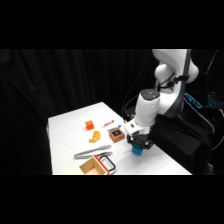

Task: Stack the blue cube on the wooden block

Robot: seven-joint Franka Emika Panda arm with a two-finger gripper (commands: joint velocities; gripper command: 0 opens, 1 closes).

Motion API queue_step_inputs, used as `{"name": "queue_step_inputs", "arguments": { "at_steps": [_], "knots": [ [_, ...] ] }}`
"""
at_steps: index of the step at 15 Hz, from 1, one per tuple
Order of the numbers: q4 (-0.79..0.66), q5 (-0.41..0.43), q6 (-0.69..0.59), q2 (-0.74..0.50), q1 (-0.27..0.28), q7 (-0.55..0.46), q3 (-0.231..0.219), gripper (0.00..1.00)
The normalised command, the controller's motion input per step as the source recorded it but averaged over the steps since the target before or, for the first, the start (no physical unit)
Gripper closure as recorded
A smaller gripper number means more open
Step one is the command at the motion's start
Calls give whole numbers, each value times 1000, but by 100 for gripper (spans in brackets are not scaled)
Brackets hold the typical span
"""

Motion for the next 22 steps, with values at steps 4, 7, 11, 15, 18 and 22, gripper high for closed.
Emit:
{"name": "queue_step_inputs", "arguments": {
  "at_steps": [4, 7, 11, 15, 18, 22],
  "knots": [
    [-54, 180, -335, -379, -170, -83, 157, 74],
    [-15, 269, -311, -336, -175, -138, 111, 74],
    [38, 235, -243, -252, -171, -160, 20, 74],
    [49, 163, -180, -183, -149, -148, -61, 74],
    [12, 192, -148, -167, -146, -190, -82, 74],
    [-37, 199, -99, -180, -131, -200, -80, 74]
  ]
}}
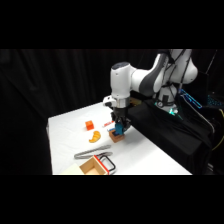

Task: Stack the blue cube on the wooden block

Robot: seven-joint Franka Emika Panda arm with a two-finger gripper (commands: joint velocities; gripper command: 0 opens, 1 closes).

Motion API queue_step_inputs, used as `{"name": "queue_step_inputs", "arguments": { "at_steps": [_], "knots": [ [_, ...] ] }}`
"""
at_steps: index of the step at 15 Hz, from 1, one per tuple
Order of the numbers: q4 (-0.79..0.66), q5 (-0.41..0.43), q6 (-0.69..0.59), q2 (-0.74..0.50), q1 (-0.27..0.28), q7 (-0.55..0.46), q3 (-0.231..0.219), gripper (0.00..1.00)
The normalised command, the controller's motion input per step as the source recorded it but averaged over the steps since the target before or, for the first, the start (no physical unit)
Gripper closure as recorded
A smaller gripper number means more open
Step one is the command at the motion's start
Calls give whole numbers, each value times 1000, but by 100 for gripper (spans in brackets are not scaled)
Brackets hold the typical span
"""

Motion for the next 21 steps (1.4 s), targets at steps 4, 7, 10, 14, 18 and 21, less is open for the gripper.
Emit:
{"name": "queue_step_inputs", "arguments": {
  "at_steps": [4, 7, 10, 14, 18, 21],
  "knots": [
    [-94, 205, -46, -188, -106, -180, -67, 74],
    [-157, 127, 122, -172, -71, -83, -61, 74],
    [-182, 97, 226, -125, -49, -26, -45, 74],
    [-148, 146, 308, -33, -13, 29, 3, 74],
    [-71, 64, 354, 61, 28, 144, 19, 74],
    [-14, 10, 316, 133, 43, 182, 9, 74]
  ]
}}
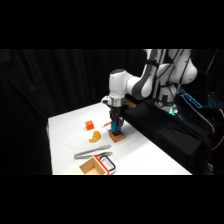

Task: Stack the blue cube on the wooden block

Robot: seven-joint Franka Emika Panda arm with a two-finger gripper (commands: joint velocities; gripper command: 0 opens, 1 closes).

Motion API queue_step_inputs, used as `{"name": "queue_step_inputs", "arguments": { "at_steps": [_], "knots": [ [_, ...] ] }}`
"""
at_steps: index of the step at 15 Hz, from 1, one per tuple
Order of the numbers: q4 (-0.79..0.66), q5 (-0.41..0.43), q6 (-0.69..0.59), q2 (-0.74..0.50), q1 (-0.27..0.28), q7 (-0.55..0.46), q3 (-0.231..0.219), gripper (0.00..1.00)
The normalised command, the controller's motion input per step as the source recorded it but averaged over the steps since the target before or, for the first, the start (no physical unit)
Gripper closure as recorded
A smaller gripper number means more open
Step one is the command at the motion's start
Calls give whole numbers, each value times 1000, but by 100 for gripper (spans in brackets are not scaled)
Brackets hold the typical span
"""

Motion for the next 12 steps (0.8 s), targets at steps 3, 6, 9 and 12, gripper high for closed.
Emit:
{"name": "queue_step_inputs", "arguments": {
  "at_steps": [3, 6, 9, 12],
  "knots": [
    [2, -29, 257, 134, 58, 181, -3, 74],
    [29, -53, 198, 114, 71, 175, -20, 74],
    [52, -57, 150, 78, 75, 156, -30, 74],
    [57, -61, 126, 57, 74, 146, -46, 74]
  ]
}}
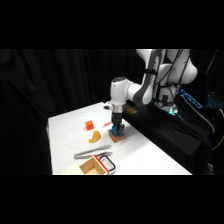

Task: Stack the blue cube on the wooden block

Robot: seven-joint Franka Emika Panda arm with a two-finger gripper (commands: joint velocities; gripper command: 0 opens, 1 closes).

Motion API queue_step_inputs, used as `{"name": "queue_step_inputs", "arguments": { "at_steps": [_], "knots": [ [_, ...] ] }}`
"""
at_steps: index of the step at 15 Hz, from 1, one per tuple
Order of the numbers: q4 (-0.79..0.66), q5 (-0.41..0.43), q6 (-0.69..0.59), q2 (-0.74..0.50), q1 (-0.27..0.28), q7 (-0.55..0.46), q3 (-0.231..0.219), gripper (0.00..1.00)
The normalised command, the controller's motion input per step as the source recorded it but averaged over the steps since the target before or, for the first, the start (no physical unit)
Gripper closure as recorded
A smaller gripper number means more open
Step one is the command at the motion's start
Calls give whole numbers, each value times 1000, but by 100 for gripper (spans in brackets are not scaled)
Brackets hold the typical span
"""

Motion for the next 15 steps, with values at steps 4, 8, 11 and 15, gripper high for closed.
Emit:
{"name": "queue_step_inputs", "arguments": {
  "at_steps": [4, 8, 11, 15],
  "knots": [
    [70, -123, 25, 38, 114, 194, -108, 22],
    [57, -176, -14, 7, 148, 203, -145, 0],
    [14, -166, -99, -95, 130, 152, -117, 0],
    [-30, -242, -209, -235, 157, 193, -168, 0]
  ]
}}
